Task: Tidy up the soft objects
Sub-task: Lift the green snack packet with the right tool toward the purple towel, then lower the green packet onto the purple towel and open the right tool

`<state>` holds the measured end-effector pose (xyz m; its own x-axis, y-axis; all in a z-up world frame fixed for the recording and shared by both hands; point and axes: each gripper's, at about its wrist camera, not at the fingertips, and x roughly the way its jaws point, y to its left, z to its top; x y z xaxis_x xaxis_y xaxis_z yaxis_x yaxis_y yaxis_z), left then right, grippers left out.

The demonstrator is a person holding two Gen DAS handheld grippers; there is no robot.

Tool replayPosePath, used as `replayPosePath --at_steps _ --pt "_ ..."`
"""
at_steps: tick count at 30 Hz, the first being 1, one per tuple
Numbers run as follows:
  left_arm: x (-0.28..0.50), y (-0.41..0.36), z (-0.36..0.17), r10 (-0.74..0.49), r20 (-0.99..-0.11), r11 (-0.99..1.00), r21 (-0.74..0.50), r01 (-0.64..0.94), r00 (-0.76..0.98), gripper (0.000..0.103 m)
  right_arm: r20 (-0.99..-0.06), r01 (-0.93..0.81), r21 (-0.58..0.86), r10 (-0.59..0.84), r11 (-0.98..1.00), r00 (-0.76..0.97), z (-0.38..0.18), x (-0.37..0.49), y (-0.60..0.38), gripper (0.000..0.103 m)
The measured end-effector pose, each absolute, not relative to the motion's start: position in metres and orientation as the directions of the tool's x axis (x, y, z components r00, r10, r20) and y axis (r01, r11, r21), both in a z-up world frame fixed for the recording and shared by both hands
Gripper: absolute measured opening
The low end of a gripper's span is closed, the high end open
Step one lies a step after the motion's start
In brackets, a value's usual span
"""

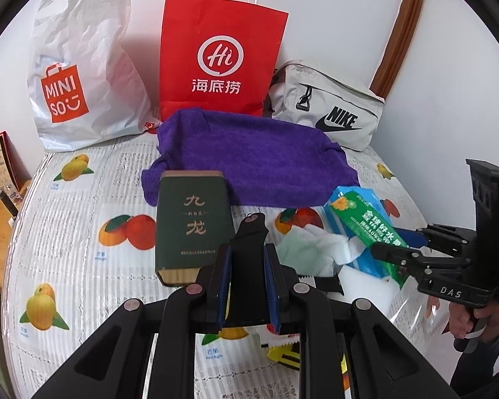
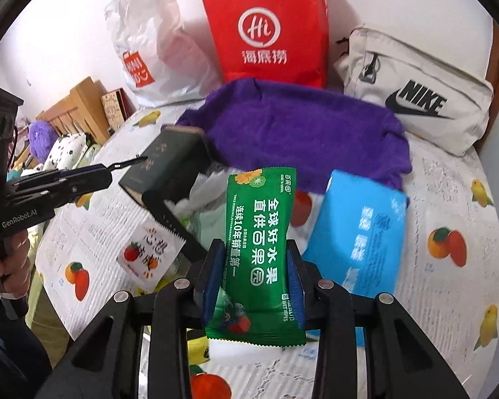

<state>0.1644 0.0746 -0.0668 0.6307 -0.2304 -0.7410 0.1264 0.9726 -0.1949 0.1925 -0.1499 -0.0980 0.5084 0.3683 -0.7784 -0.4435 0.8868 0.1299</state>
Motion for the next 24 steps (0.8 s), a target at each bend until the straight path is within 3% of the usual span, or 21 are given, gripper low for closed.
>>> replayPosePath --at_steps 24 --pt "0.268 0.071 -0.056 -0.227 -0.755 0.974 -0.168 0.153 0.615 0.019 -0.765 -0.351 0.126 0.316 0.928 0.561 -0.090 0.303 -0.188 0.036"
